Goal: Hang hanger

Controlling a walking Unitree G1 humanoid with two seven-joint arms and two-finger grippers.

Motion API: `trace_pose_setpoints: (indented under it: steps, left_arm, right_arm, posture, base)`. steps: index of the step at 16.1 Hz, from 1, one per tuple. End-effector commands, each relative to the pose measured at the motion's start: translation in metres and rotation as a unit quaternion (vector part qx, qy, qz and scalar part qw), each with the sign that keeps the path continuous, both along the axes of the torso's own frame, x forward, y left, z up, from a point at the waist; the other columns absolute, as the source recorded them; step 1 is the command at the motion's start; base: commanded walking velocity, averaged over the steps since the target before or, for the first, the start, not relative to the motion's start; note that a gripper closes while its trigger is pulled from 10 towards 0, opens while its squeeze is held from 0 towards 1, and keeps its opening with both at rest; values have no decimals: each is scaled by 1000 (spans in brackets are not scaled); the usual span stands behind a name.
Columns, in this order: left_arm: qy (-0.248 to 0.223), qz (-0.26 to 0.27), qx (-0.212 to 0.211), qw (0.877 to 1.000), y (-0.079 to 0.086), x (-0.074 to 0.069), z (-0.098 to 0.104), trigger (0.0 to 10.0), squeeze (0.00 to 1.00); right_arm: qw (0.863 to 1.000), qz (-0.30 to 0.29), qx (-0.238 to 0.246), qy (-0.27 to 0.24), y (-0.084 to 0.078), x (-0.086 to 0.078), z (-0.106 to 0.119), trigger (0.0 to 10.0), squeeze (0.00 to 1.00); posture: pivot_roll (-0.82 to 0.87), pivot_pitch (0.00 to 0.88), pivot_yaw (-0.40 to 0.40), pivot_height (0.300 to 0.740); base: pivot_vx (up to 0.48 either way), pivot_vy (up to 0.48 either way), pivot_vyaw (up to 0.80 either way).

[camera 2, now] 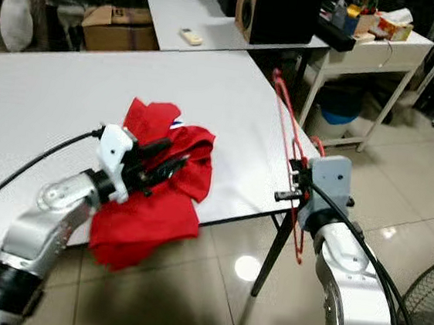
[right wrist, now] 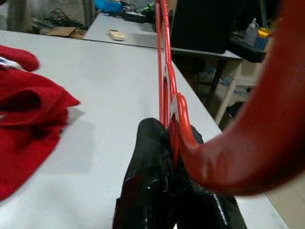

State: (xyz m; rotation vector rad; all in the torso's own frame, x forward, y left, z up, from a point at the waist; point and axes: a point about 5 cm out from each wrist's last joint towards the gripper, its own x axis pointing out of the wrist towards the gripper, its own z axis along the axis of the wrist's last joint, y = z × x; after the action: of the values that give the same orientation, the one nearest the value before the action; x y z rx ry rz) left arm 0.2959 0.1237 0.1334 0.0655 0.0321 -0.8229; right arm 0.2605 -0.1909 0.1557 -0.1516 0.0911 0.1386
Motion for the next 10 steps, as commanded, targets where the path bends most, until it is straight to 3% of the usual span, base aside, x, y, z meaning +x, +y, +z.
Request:
trace_pose_setpoints:
  steps: [1,5,7,8,10]
  left_arm:
    - [16,-54,28,998,-3,2,-4,10000,0]
    - [70,-147,77,984,-8,11,-14,10000,0]
    - [87,-156,80,981,-12,15,-18,10000,0]
    - [95,-146,87,981,-14,19,-22,10000,0]
    - [95,-67,120,986,-17,38,-34,10000,0]
  right_arm:
    - [1000,-5,-2,-10,-5,2,6,10000,0]
    - [1000,-8,-7,-7,-11,0,7,10000,0]
    - [1000,-6,-6,-6,-11,1,7,10000,0]
    - [1000,-5,-6,-5,-10,1,7,10000,0]
    - [1000,2,-7,-4,-7,2,7,10000,0]
  posture:
    - [-200,0,8,740]
    - [-209,0,5,740]
    - [-211,0,5,740]
    - [-212,0,6,740]
    - [-219,0,11,740]
  base:
    - [0,0,0]
    - [0,0,0]
    - [0,0,0]
    - [0,0,0]
    - [0,0,0]
